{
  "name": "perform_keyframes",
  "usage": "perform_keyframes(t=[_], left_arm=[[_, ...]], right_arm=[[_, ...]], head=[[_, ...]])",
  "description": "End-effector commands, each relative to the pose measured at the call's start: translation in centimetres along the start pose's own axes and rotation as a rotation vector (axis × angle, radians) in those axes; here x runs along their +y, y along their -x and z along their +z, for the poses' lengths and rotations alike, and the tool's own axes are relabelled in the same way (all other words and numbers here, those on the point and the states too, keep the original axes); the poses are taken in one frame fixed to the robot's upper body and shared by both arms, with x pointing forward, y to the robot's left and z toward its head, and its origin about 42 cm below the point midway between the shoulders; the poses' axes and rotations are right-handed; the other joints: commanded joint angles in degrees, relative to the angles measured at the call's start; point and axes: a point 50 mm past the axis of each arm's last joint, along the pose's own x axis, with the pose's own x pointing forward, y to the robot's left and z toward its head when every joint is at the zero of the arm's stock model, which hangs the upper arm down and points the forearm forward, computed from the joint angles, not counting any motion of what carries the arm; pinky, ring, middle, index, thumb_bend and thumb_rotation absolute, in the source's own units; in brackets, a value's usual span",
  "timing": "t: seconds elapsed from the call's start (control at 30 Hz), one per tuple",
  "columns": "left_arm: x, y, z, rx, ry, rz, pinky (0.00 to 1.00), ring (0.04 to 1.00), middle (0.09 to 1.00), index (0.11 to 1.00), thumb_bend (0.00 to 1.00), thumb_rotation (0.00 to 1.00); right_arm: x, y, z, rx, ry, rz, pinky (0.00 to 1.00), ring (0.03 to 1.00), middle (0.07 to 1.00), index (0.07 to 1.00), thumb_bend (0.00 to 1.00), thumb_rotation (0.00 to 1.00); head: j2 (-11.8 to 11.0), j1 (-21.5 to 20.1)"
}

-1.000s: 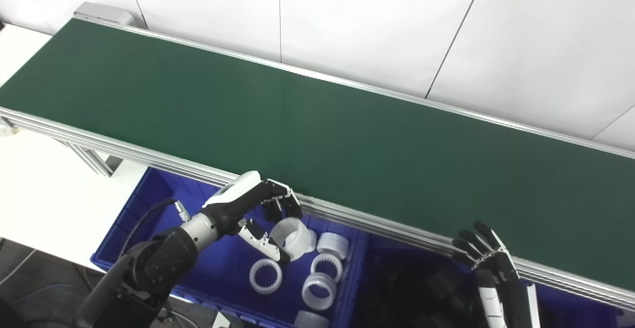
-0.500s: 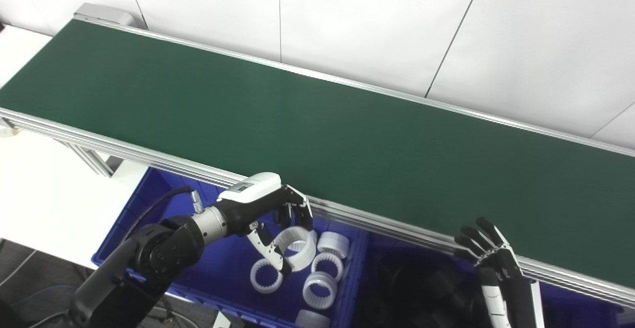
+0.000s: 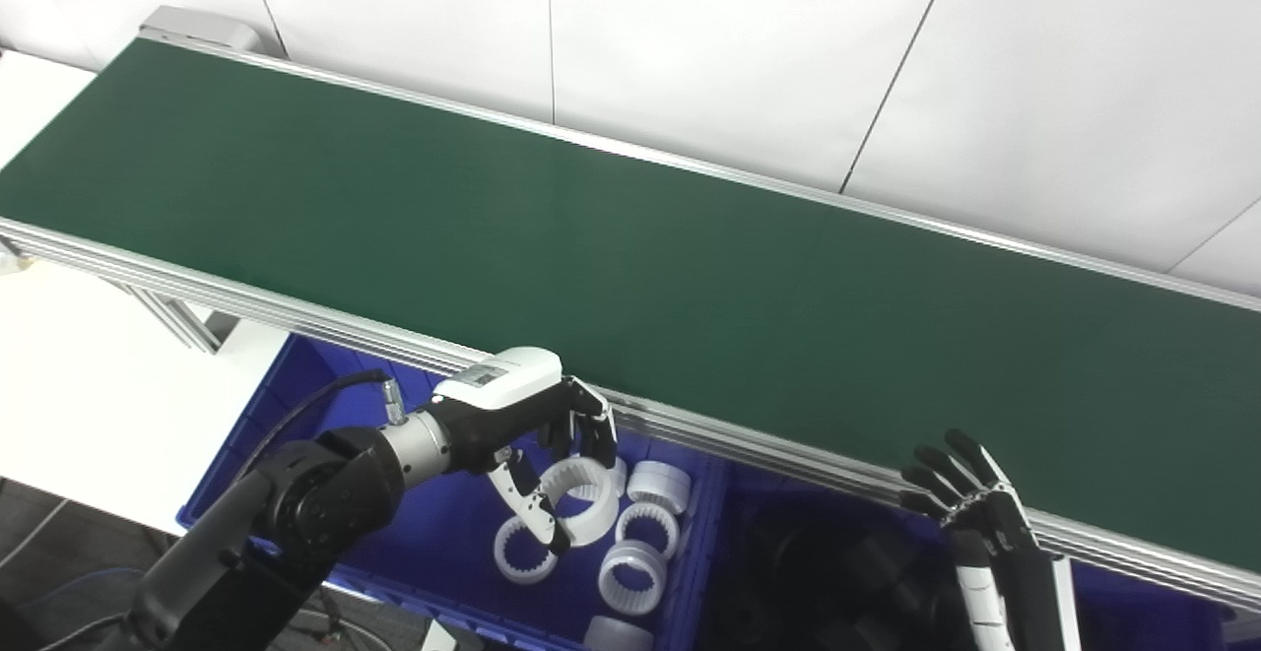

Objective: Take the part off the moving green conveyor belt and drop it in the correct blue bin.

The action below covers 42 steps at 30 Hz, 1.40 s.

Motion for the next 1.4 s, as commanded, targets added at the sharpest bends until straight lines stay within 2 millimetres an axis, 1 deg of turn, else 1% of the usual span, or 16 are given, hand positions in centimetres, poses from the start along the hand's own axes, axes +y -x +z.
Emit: perform_keyframes(t=[0.0,0.07,0.1,0.13,0.17,0.2,0.23,0.37,0.9,0.93,0.97,1.07,1.17,1.23,1.3,1.37], left_arm=[[1.1,0.2,0.3,-0.024,-0.047,0.02,0.5,0.474,0.493,0.481,0.5,0.0],[1.3,0.2,0.3,-0.021,-0.059,0.017,0.52,0.49,0.509,0.468,0.5,0.0],[1.3,0.2,0.4,-0.02,-0.065,0.017,0.56,0.57,0.532,0.467,0.51,0.0],[1.4,0.3,0.4,-0.014,-0.073,0.011,0.58,0.611,0.543,0.466,0.51,0.0],[1.4,0.3,0.4,-0.01,-0.079,0.006,0.66,0.683,0.643,0.483,0.51,0.02],[1.5,0.3,0.4,-0.005,-0.083,-0.002,0.73,0.73,0.699,0.491,0.52,0.04],[1.5,0.3,0.4,-0.002,-0.085,-0.008,0.74,0.738,0.706,0.492,0.52,0.04],[1.7,0.4,0.5,0.021,-0.083,-0.048,0.87,0.784,0.745,0.497,0.52,0.05],[1.9,0.5,0.4,0.024,-0.066,-0.047,0.87,0.772,0.73,0.498,0.51,0.07],[1.9,0.5,0.4,0.024,-0.064,-0.047,0.87,0.773,0.733,0.601,0.63,0.12],[1.9,0.5,0.4,0.025,-0.06,-0.051,0.87,0.774,0.734,0.637,0.67,0.15],[2.0,0.5,0.5,0.029,-0.044,-0.065,0.9,0.791,0.752,0.694,0.79,0.35],[2.1,0.6,0.5,0.031,-0.025,-0.078,0.91,0.796,0.756,0.701,0.81,0.39],[2.1,0.7,0.5,0.041,-0.006,-0.092,0.94,0.804,0.774,0.766,0.94,0.45],[2.2,0.7,0.6,0.053,0.006,-0.107,0.97,0.817,0.801,0.835,0.99,0.46],[2.2,0.7,0.7,0.057,0.02,-0.116,0.99,0.833,0.833,0.904,1.0,0.48]], right_arm=[[0.0,-0.3,1.0,-0.046,0.0,0.0,0.67,0.743,0.785,0.857,0.67,0.75],[0.0,-0.3,1.0,-0.045,-0.001,-0.002,0.67,0.744,0.784,0.857,0.67,0.75],[0.0,-0.3,1.0,-0.045,-0.002,-0.002,0.67,0.746,0.785,0.858,0.67,0.75],[0.0,-0.3,1.0,-0.043,-0.001,-0.003,0.67,0.746,0.785,0.859,0.67,0.75],[0.0,-0.3,1.1,-0.041,0.0,-0.003,0.67,0.748,0.786,0.859,0.66,0.75],[0.0,-0.3,1.1,-0.04,0.001,-0.004,0.67,0.749,0.787,0.859,0.66,0.75],[0.0,-0.3,1.1,-0.039,0.001,-0.004,0.67,0.75,0.787,0.859,0.66,0.75],[-0.1,-0.3,1.1,-0.04,0.003,-0.004,0.67,0.748,0.787,0.857,0.66,0.75],[-0.1,-0.3,0.9,-0.041,-0.009,-0.004,0.67,0.744,0.783,0.856,0.68,0.74],[-0.1,-0.3,0.9,-0.04,-0.008,-0.003,0.67,0.746,0.784,0.856,0.67,0.74],[-0.1,-0.3,0.9,-0.041,-0.008,-0.002,0.67,0.747,0.785,0.857,0.67,0.74],[-0.1,-0.3,0.8,-0.042,0.0,-0.002,0.67,0.746,0.785,0.858,0.66,0.74],[-0.1,-0.3,0.8,-0.042,0.002,-0.001,0.67,0.746,0.786,0.858,0.66,0.75],[-0.1,-0.2,0.9,-0.041,-0.004,0.001,0.67,0.747,0.786,0.859,0.66,0.74],[-0.2,-0.2,0.9,-0.039,-0.007,0.0,0.67,0.749,0.789,0.861,0.66,0.74],[-0.2,-0.2,0.8,-0.04,-0.014,0.0,0.68,0.748,0.785,0.861,0.66,0.73]], head=[[0.16,0.01],[0.14,0.08],[0.14,0.08],[0.2,0.1],[0.21,0.09],[0.2,0.06],[0.2,0.06],[0.18,0.06],[-0.22,0.05],[-0.23,0.04],[-0.28,0.04],[-0.31,0.11],[-0.29,0.08],[-0.25,0.0],[-0.28,-0.05],[-0.34,-0.06]])
